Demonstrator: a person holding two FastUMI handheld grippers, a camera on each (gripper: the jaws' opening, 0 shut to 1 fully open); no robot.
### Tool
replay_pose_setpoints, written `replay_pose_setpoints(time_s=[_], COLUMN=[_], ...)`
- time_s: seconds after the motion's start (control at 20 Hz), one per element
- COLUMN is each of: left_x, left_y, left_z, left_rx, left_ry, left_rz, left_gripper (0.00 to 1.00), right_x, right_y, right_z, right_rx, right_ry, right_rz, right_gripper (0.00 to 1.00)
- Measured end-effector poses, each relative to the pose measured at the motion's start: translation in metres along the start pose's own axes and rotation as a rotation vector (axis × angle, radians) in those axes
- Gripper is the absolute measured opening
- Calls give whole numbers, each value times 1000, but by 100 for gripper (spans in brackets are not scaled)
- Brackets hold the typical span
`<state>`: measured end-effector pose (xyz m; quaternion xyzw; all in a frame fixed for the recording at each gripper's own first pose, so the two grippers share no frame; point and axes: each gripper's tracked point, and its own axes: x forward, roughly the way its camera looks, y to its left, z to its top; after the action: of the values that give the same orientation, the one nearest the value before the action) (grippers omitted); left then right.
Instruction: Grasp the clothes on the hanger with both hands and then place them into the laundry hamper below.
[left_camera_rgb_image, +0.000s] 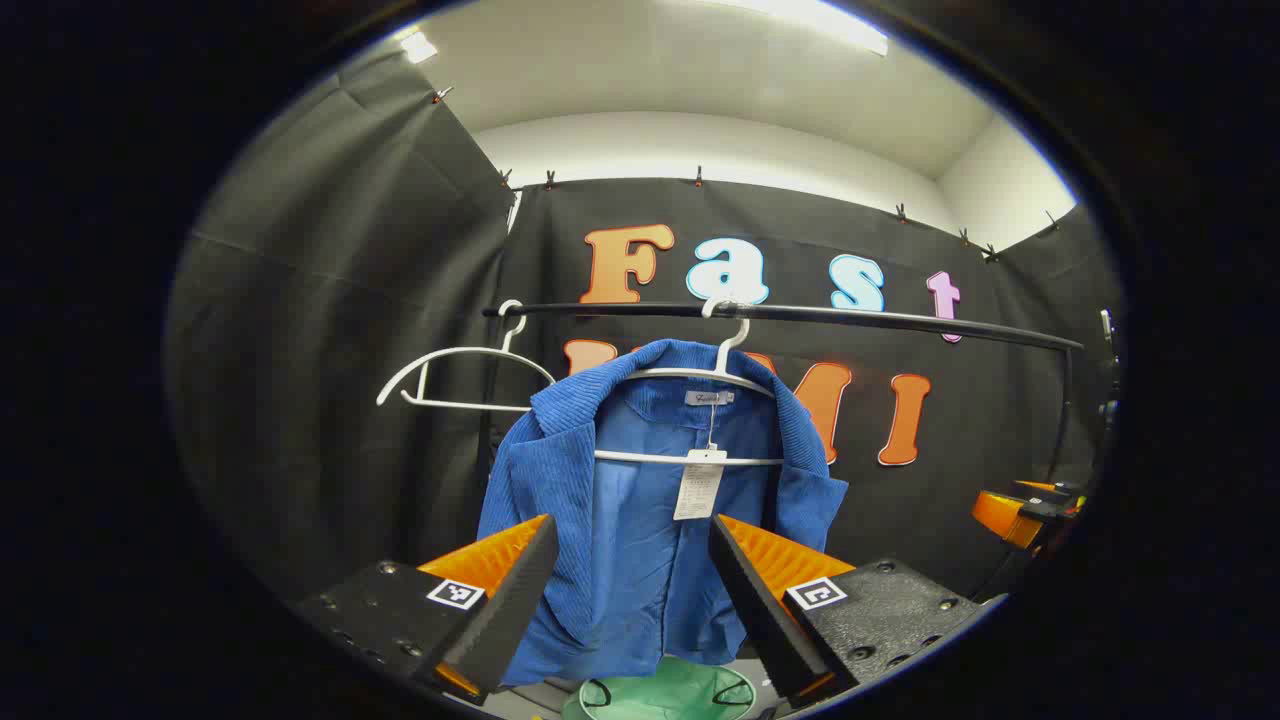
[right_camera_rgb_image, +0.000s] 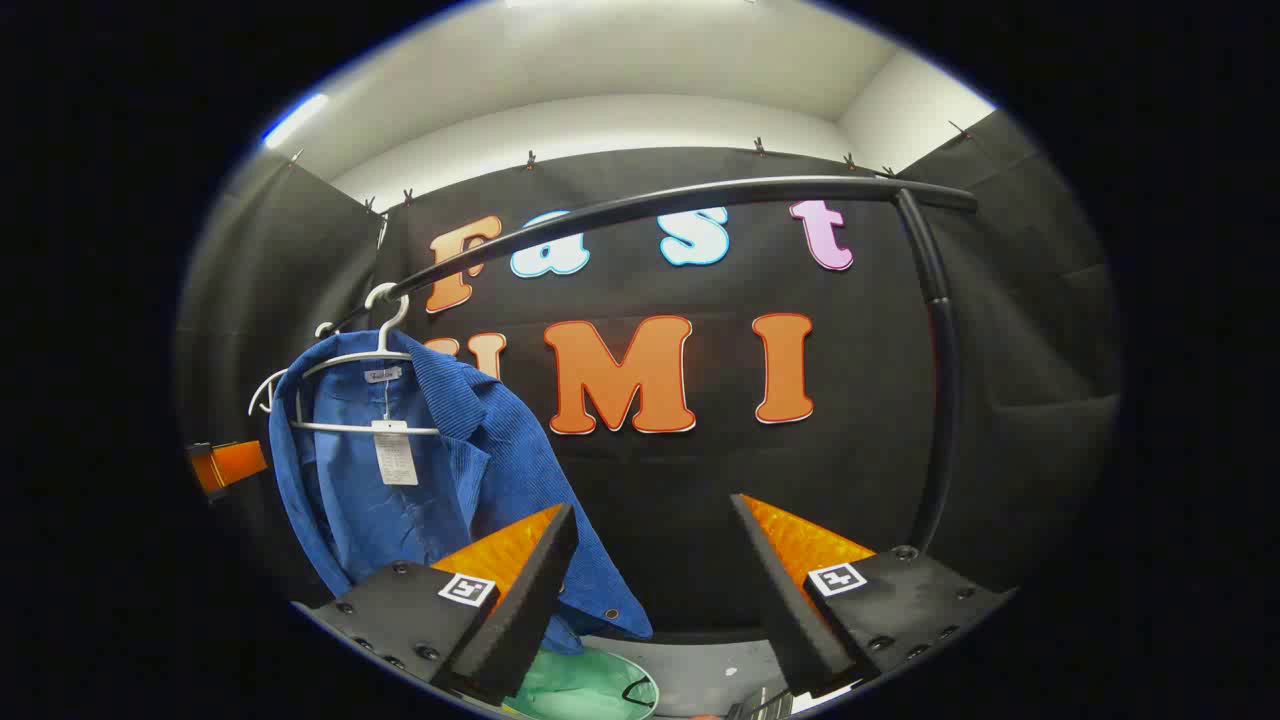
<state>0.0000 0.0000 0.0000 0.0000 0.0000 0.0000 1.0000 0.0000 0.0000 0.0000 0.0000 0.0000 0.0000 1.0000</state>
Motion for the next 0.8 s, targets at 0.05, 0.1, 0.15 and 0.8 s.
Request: replay_pose_setpoints(time_s=[0.05,0.1,0.15,0.8], left_x=[2,4,7,27], left_y=[-1,1,2,48], left_z=[2,2,3,-18], left_rx=[5,11,12,-28], left_ry=[0,1,2,61], left_rz=[-16,-29,-40,-153], left_gripper=[92,92,95,92], right_x=[-2,-4,-6,-20], right_y=[-1,-2,-3,42], right_z=[1,0,0,-15], right_rx=[1,3,5,17], right_ry=[-2,-3,-3,-10], right_rz=[-13,-31,-46,-172], right_gripper=[89,98,98,98])
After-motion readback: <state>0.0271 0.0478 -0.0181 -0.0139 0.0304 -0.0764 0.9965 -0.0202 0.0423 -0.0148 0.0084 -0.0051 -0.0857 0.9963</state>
